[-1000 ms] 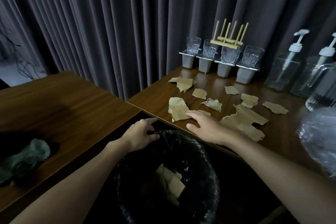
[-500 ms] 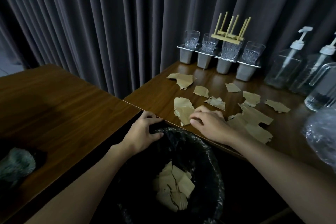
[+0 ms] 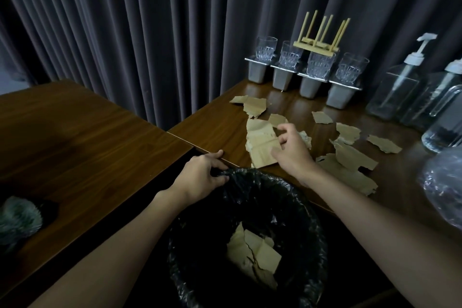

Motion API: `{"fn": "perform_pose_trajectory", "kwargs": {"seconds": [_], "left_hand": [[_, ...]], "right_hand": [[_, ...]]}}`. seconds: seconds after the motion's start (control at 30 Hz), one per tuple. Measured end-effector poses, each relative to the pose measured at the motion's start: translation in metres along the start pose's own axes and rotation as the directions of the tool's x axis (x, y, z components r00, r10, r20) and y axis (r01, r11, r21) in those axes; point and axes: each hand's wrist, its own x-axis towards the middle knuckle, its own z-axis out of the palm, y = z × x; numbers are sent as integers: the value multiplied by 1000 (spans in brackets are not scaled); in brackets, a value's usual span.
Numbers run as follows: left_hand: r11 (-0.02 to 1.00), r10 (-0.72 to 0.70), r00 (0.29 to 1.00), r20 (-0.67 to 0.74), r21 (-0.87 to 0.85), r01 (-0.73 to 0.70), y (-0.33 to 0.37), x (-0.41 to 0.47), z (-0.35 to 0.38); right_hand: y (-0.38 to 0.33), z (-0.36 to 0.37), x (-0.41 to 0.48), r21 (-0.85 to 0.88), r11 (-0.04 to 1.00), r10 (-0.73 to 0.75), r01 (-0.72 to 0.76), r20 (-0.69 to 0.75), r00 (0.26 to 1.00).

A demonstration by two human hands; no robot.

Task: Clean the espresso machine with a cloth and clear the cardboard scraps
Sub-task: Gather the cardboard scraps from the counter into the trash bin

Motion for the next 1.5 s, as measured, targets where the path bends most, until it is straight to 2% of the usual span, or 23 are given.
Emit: {"fn": "perform_pose_trajectory", "kwargs": {"seconds": [0.07, 0.13, 0.23, 0.3, 0.37, 0.47, 0.57, 0.67, 0.8, 0.97, 1.1, 1.3, 1.43, 1.5], "left_hand": [[1000, 0, 1000, 2, -4, 0, 1, 0, -1], [1000, -2, 1000, -12, -14, 2, 1, -1, -1], [1000, -2, 1000, -19, -29, 1, 1, -1, 0], [999, 1, 1000, -17, -33, -1, 1, -1, -1], [999, -7, 1000, -6, -46, 6, 2, 0, -2], [999, -14, 1000, 0, -45, 14, 3, 1, -4], [999, -21, 1000, -1, -31, 21, 3, 1, -4], [1000, -24, 1000, 6, -17, 24, 6, 0, -5], [999, -32, 999, 24, -20, 33, 11, -2, -6], [1000, -22, 998, 64, -1, 22, 26, -6, -4], [999, -25, 996, 88, -19, 27, 33, -7, -6], [999, 16, 997, 76, -48, -12, 40, -9, 3], [999, 25, 996, 82, -29, -22, 34, -6, 1], [1000, 24, 996, 86, -16, -23, 30, -4, -1]], "right_hand": [[-9, -10, -7, 154, 988, 27, -22, -28, 999], [-14, -19, -16, 231, 973, 21, -21, 3, 1000], [-13, -29, -34, 295, 955, -51, -25, 247, 968], [-4, -31, -40, 173, 983, -114, 60, 318, 941], [9, -33, -37, -29, 983, -173, 184, 217, 961], [25, -39, -30, -303, 933, -183, 195, 69, 981], [32, -43, -28, -520, 833, -157, 189, 105, 982], [36, -39, -32, -559, 799, -160, 222, 158, 974], [38, -38, -34, -540, 810, -211, 230, 99, 973], [33, -36, -28, -606, 781, -76, 150, 146, 986], [28, -37, -25, -505, 862, -5, 52, 95, 995], [25, -41, -22, -150, 987, -51, 54, 25, 998], [6, -43, -36, 204, 979, -64, 25, 184, 981], [-1, -43, -42, 240, 971, -103, 17, 349, 931]]}}
